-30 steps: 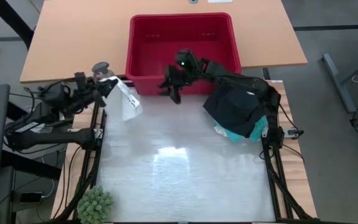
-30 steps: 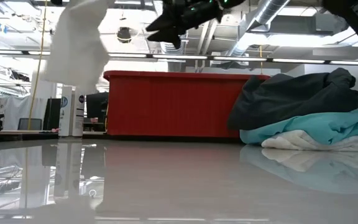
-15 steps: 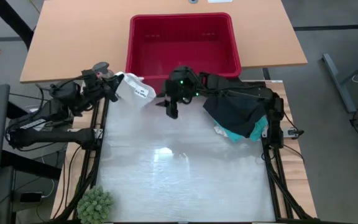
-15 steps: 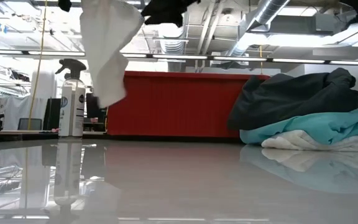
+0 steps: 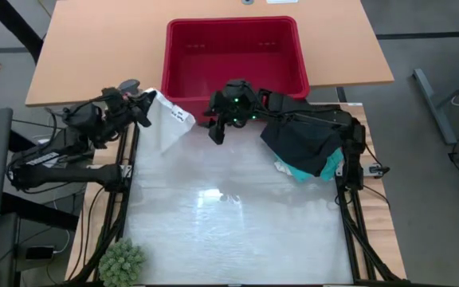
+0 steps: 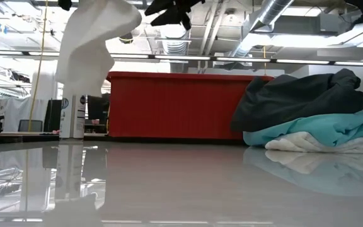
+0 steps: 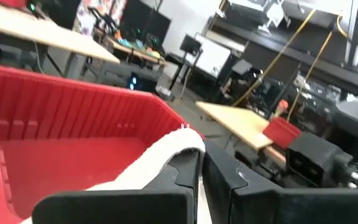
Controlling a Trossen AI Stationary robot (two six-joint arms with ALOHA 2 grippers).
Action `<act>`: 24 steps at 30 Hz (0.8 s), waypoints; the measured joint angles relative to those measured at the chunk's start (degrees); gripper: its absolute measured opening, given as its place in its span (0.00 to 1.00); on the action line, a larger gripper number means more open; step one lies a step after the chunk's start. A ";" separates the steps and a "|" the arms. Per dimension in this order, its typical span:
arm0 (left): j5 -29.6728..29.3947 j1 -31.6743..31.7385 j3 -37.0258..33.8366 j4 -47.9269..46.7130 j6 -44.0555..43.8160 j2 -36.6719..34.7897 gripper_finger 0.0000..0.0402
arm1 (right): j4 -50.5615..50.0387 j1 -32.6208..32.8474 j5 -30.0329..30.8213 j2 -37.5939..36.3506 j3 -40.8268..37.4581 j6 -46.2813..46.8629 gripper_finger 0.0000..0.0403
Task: Fold Laundry from Bin
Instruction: Fold the white underwear
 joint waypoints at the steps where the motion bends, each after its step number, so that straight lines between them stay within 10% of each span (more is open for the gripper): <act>1: -0.45 0.00 0.00 0.91 0.45 0.02 0.00 | 0.71 0.04 -0.01 -0.02 0.02 1.32 0.52; 24: -4.67 0.00 0.00 15.49 6.76 1.31 0.00 | 14.54 2.77 10.99 2.26 0.00 7.20 0.52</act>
